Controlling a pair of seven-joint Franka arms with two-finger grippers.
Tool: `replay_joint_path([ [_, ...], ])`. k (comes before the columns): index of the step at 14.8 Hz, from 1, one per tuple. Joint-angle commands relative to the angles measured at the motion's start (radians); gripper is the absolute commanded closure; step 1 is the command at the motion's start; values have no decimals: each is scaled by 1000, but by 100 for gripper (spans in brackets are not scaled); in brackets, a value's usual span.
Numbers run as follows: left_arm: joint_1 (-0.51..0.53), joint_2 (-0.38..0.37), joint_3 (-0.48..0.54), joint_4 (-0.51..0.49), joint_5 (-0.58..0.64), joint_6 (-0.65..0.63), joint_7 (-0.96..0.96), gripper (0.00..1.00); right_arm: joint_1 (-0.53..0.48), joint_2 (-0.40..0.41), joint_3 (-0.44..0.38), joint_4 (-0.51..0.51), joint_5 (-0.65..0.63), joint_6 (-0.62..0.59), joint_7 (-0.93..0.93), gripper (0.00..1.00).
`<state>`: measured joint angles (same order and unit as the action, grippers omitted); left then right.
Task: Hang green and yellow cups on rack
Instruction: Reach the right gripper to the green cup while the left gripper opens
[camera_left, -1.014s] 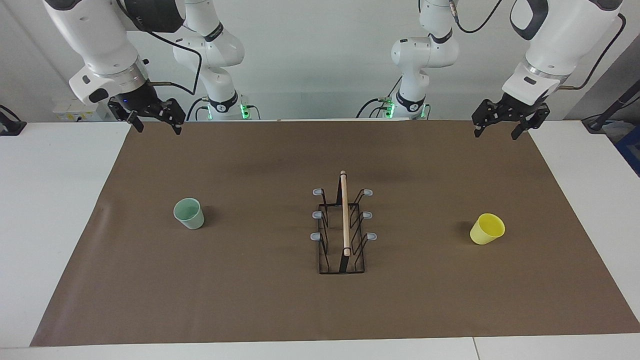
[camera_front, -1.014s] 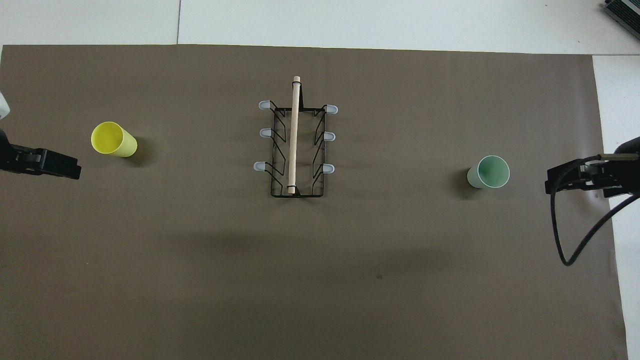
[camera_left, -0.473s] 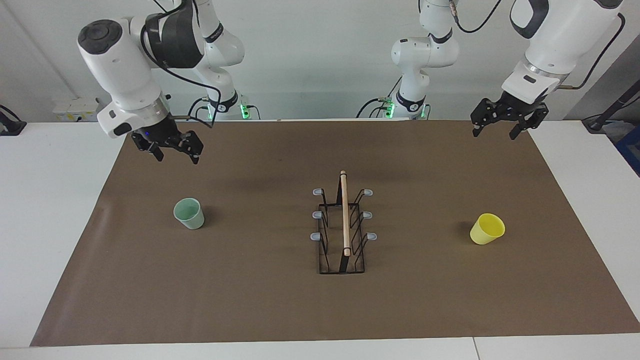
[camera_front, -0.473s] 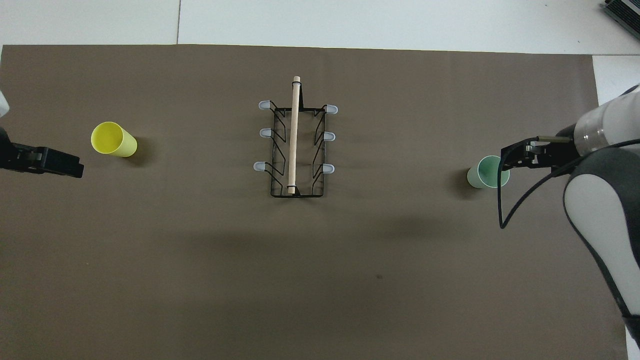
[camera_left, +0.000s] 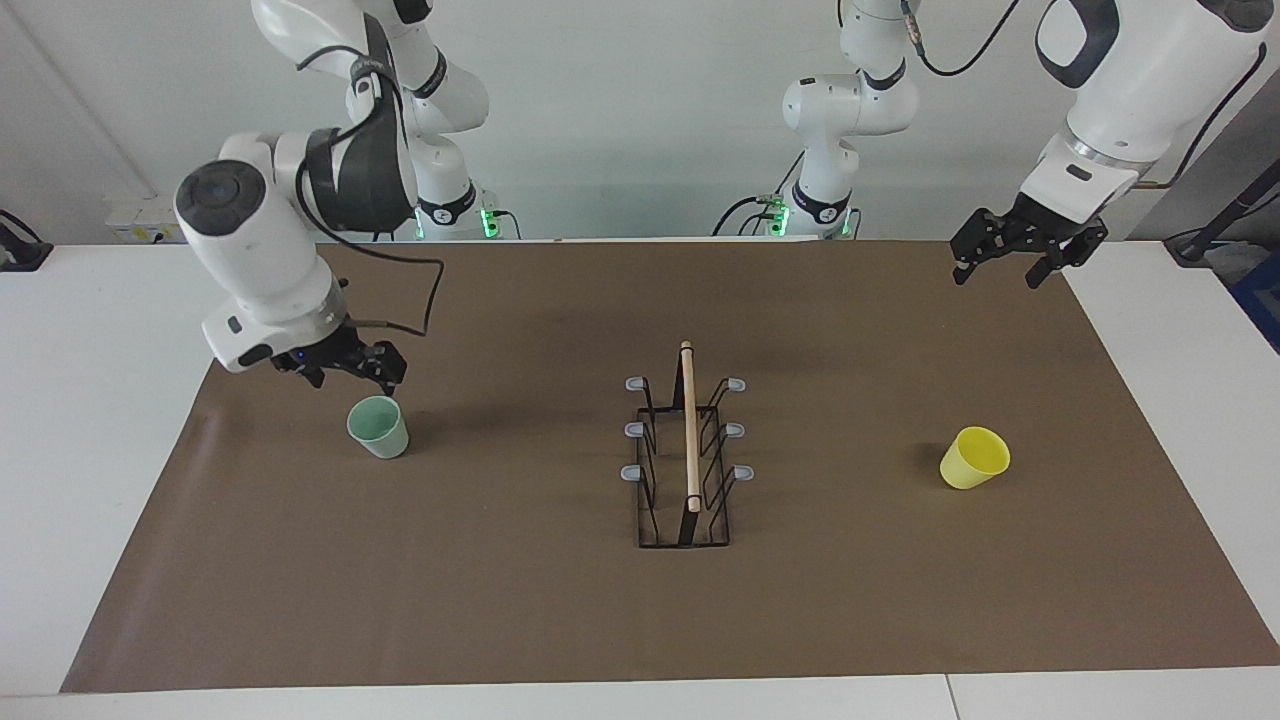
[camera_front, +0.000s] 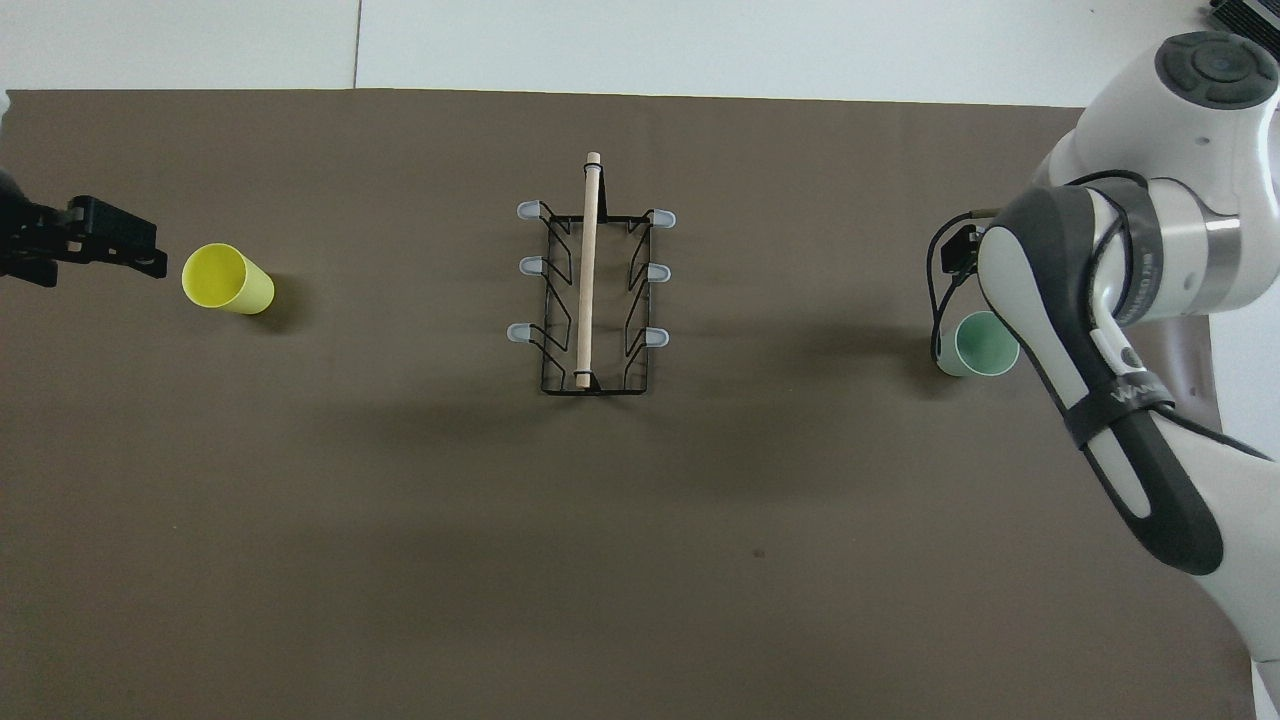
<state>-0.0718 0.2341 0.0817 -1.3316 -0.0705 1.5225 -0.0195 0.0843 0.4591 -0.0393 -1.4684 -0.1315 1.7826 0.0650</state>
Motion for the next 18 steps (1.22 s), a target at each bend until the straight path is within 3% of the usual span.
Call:
replay_joint_path([
  [1, -5, 152, 62, 176, -29, -53, -49, 0, 67, 61, 18, 31, -135, -19, -126, 0],
  [6, 0, 252, 122, 221, -116, -12, -365, 0, 187, 61, 22, -113, -290, -23, -442, 0],
  [11, 6, 367, 207, 268, -227, 41, -563, 0, 307, 35, 26, -283, -548, -58, -595, 0],
  [15, 67, 468, 205, 330, -328, 91, -744, 0, 315, 23, 26, -306, -669, -124, -850, 0],
  [18, 99, 498, 202, 324, -408, 122, -858, 0, 304, 16, 26, -346, -750, -108, -936, 0],
])
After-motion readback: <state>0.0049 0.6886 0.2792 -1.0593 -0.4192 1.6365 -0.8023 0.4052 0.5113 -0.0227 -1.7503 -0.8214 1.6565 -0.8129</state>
